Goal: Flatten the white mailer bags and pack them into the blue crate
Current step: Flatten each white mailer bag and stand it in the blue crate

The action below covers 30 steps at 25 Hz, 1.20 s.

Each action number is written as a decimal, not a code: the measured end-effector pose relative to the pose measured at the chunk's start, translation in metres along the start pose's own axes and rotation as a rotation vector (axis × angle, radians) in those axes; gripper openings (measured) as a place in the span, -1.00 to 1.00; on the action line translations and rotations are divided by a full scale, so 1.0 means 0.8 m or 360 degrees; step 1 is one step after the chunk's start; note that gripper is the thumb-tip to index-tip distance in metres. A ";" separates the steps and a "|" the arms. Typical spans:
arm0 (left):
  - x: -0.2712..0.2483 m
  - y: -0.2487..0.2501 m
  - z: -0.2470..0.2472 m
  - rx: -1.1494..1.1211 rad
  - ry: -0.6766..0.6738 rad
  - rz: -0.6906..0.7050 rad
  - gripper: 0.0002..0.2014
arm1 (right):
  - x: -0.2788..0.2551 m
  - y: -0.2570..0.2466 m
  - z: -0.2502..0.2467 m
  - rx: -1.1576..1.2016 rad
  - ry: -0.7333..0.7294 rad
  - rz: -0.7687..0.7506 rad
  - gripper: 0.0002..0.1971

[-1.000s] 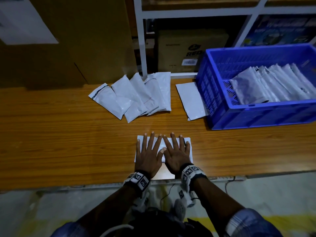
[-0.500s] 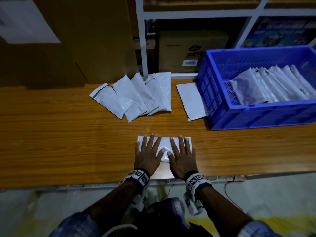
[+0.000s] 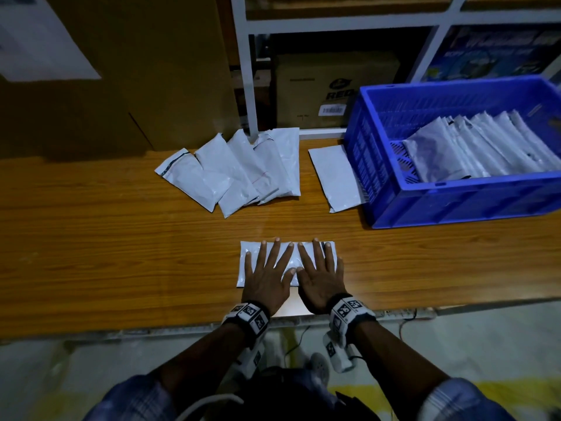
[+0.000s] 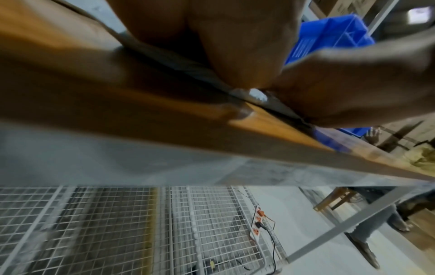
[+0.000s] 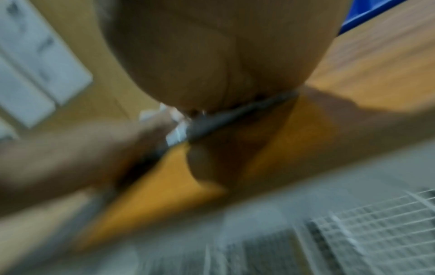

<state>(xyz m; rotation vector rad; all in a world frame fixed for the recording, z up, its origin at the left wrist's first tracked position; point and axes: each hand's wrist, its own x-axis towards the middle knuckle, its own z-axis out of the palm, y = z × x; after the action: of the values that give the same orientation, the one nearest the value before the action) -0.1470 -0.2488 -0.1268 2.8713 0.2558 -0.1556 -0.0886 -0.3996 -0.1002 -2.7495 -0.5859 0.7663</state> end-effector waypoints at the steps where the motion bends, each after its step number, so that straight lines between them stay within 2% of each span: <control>1: 0.002 0.000 -0.002 -0.0009 -0.0008 -0.0016 -0.46 | 0.000 -0.002 -0.007 0.0003 -0.0004 -0.0006 -0.41; 4: 0.004 0.002 -0.006 0.0039 -0.0067 -0.0041 -0.47 | -0.008 -0.013 -0.020 -0.0012 0.0261 -0.0181 -0.44; 5: 0.002 0.003 -0.006 0.0053 -0.0060 -0.0022 -0.47 | -0.009 -0.017 -0.019 0.0013 0.0287 -0.0244 -0.45; 8: -0.003 -0.004 -0.009 -0.0022 -0.0057 0.0041 -0.46 | -0.009 -0.021 0.002 0.0126 0.0195 -0.0245 -0.45; 13: -0.004 -0.016 -0.007 -0.0253 -0.0028 0.0083 -0.38 | -0.002 -0.021 0.019 -0.0037 0.0233 -0.0158 -0.44; 18: -0.011 -0.016 -0.013 -0.0044 0.0082 0.0071 -0.42 | 0.002 -0.026 0.018 -0.0136 0.0223 -0.0083 -0.42; 25: -0.011 -0.025 -0.003 -0.0117 0.0025 0.0018 -0.43 | 0.005 -0.010 0.000 0.0046 0.0035 -0.0250 -0.44; 27: -0.010 -0.025 -0.003 -0.0091 0.0030 -0.0001 -0.43 | -0.002 -0.007 -0.006 0.0105 0.0124 -0.0287 -0.45; 30: -0.009 -0.024 -0.003 -0.0104 0.0043 -0.0016 -0.43 | -0.008 -0.007 -0.004 -0.0014 0.0366 -0.0260 -0.45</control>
<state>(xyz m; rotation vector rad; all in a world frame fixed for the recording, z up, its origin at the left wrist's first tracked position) -0.1578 -0.2311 -0.1280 2.8095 0.2750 -0.1084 -0.0934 -0.3979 -0.0927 -2.7031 -0.7526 0.4050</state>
